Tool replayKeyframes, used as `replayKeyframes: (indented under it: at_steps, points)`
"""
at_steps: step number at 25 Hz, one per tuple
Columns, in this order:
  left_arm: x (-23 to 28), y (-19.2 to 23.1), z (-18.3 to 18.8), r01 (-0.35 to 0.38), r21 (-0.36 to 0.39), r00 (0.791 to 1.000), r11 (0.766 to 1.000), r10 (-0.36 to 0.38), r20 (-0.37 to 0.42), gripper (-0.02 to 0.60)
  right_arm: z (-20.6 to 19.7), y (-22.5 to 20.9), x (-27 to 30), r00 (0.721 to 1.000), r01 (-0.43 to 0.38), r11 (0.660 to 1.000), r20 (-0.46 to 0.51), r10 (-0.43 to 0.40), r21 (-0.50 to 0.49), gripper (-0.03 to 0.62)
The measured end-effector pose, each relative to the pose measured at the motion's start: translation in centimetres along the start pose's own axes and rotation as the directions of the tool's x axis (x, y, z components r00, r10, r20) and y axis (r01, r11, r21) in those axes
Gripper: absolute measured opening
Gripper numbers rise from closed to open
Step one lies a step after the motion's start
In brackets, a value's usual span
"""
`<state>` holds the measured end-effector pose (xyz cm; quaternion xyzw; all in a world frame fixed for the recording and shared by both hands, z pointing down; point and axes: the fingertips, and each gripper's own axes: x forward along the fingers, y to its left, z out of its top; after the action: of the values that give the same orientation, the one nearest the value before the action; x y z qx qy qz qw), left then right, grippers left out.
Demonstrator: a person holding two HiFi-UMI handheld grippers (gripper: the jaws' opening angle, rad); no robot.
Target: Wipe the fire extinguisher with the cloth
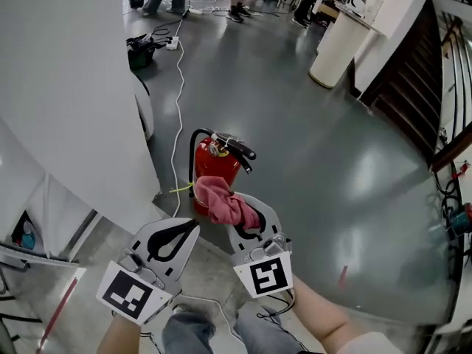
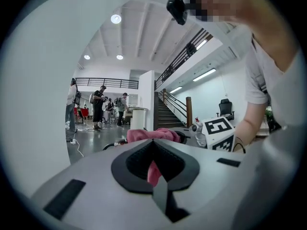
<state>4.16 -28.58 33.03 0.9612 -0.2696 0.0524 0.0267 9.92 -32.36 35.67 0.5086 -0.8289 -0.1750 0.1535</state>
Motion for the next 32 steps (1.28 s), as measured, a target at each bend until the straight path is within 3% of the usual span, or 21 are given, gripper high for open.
replayKeyframes:
  at_steps: [4,10,17,21,28,32]
  points:
    - [-2.6,-0.7,7.5,0.012,-0.023,1.0,1.0,-0.012,0.014,0.009,7.3,-1.6,-3.4,1.0,-0.019,0.989,-0.018,0.022,0.143,0.092]
    - [-7.1,-2.7,16.1,0.053,-0.084,0.998,0.995,-0.052,0.019,0.009,15.9,-2.1,-9.9,0.998,0.008,0.969,-0.068,0.01,0.248,0.094]
    - [-9.8,-7.7,20.9,0.146,0.049,0.988,0.988,-0.148,0.044,0.009,22.8,-2.6,-14.5,0.998,0.012,0.931,0.051,-0.032,0.365,0.094]
    - [-12.9,-11.3,22.8,0.174,0.106,0.982,0.979,-0.181,0.054,0.009,26.7,-1.1,-18.0,0.993,0.004,0.93,0.107,-0.047,0.369,0.094]
    - [-18.4,-17.7,22.0,0.234,0.119,0.97,0.965,-0.24,0.042,0.009,29.7,4.1,-24.7,0.996,0.016,0.936,0.078,-0.046,0.352,0.094]
    - [-22.2,-21.4,21.4,0.251,0.116,0.967,0.961,-0.255,0.019,0.009,30.8,7.1,-28.7,0.995,0.04,0.917,0.068,-0.073,0.397,0.094]
